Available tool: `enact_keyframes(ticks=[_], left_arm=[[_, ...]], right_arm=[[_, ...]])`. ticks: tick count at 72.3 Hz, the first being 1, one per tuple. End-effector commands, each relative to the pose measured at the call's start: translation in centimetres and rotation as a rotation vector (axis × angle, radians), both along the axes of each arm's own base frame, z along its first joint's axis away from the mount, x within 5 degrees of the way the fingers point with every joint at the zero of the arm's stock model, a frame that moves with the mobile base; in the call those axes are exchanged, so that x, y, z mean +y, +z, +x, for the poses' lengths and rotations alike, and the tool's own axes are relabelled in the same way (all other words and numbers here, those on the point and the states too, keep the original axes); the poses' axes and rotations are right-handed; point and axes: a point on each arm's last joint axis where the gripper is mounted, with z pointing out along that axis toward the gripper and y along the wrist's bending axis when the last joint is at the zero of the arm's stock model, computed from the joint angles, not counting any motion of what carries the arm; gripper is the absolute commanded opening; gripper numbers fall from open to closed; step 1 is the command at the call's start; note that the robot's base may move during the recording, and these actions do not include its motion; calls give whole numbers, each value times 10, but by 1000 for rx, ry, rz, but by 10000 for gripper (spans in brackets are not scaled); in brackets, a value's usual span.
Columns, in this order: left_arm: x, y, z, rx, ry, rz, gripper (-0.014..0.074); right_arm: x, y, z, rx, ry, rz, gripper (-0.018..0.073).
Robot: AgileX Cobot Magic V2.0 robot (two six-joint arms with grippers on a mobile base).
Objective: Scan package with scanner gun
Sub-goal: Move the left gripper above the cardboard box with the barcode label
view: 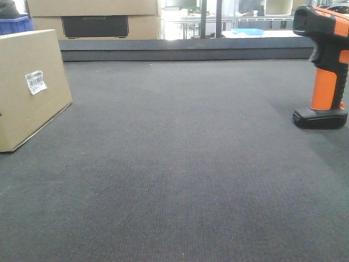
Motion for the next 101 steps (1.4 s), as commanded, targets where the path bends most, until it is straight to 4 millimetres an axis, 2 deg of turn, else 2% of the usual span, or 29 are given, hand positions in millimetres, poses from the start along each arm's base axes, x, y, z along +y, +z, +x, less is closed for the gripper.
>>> enact_keyframes(ticks=[1, 7, 10, 23, 35, 48, 62, 74, 88, 95, 99, 101], left_arm=[[0, 4, -1, -40, -7, -6, -111], [0, 4, -1, -29, -6, -5, -111], [0, 12, -2, -29, -5, -3, -111], [1, 60, -12, 7, 4, 5, -111], [1, 101, -3, 157, 6, -8, -111], [0, 133, 33, 420, 7, 13, -111], [-4, 146, 79, 600, -23, -43, -111], [-8, 155, 130, 799, -43, -77, -111], [-9, 165, 189, 872, -43, -76, -111], [-9, 172, 209, 870, -40, -69, -109], [-9, 173, 218, 883, -35, -58, -78], [-9, 173, 223, 890, -34, -56, -36]], right_arm=[[0, 4, 0, -25, -1, -4, -167], [0, 4, 0, -25, -1, -4, -167], [0, 4, 0, -25, -1, -4, -167], [0, 4, 0, -25, -1, -4, -167], [0, 4, 0, -25, -1, -4, -167], [0, 4, 0, -25, -1, -4, -167], [0, 4, 0, -25, -1, -4, -167], [0, 4, 0, -25, -1, -4, -167], [0, 4, 0, -25, -1, -4, -167], [0, 4, 0, -25, -1, -4, -167], [0, 4, 0, -25, -1, -4, -167], [0, 4, 0, -25, -1, -4, -167]])
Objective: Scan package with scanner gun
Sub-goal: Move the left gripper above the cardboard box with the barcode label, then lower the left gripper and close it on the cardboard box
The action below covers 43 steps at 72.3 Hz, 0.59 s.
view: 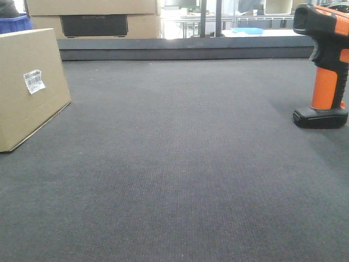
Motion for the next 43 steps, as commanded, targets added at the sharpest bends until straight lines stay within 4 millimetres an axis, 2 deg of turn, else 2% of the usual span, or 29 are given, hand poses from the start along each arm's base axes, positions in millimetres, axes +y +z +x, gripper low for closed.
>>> enact_keyframes(ticks=[1, 4, 14, 22, 43], left_arm=[[-1, 6, 13, 4, -6, 5, -15], [-1, 4, 19, 15, -6, 5, 47], [-2, -5, 36, 47, -6, 6, 411], [-2, -19, 47, 93, -6, 6, 613], [-1, -53, 72, 182, -7, 26, 599]], right_arm=[[0, 4, 0, -25, -2, -5, -167], [0, 4, 0, -25, -2, -5, -167], [0, 4, 0, -25, -2, -5, -167], [0, 4, 0, -25, -2, -5, -167], [0, 4, 0, -25, -2, -5, -167]])
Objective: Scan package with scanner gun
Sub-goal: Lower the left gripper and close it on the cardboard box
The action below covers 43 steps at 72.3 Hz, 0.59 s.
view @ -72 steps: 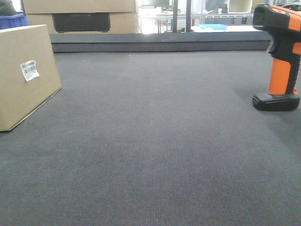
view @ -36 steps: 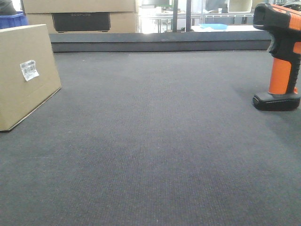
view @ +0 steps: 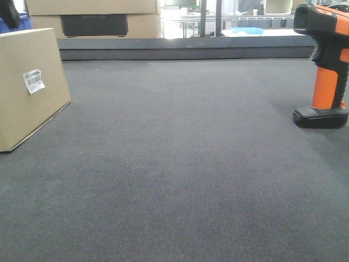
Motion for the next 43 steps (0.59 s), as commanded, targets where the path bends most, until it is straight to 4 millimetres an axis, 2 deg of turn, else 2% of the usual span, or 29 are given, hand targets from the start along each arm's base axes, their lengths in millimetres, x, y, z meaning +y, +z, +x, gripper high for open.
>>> enact_keyframes(ticks=[1, 11, 16, 24, 43], left_arm=[[-1, -6, 6, 10, -7, 14, 599], [-1, -20, 15, 50, -16, 23, 599], [-4, -25, 17, 64, -81, 59, 599], [-11, -27, 17, 66, -119, 72, 599], [-11, -33, 21, 80, -71, 49, 599]], right_arm=[[0, 4, 0, -25, -2, -5, -167], [0, 4, 0, -25, -2, -5, -167], [0, 4, 0, -25, -2, -5, -167], [0, 4, 0, -25, -2, -5, -167], [0, 4, 0, -25, -2, -5, -167]])
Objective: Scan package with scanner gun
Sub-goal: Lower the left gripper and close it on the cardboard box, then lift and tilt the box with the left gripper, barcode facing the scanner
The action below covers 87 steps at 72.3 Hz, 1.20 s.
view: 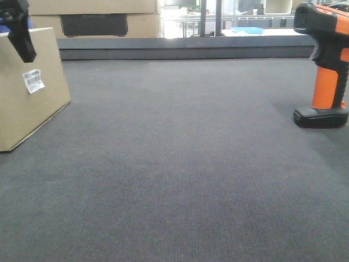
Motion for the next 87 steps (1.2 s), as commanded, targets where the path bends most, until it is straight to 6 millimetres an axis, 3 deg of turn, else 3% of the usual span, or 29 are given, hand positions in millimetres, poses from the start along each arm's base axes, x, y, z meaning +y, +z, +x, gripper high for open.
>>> enact_keyframes(ticks=[1, 28, 35, 42, 56, 74, 87], left_arm=[[-1, -1, 3, -6, 9, -1, 599], [1, -10, 8, 17, 36, 19, 597], [1, -10, 8, 17, 36, 19, 551], [1, -11, 7, 27, 37, 14, 395], [1, -12, 4, 63, 37, 16, -117], [1, 18, 0, 81, 69, 1, -111], [-17, 50, -18, 30, 117, -123, -111]], right_arm=[[0, 4, 0, -25, -2, -7, -167], [0, 4, 0, -25, -2, -7, -167], [0, 4, 0, -25, -2, -7, -167], [0, 4, 0, -25, -2, -7, -167], [0, 4, 0, -25, -2, -7, -167], [0, 4, 0, -25, -2, -7, -167], [0, 4, 0, -25, -2, -7, -167]])
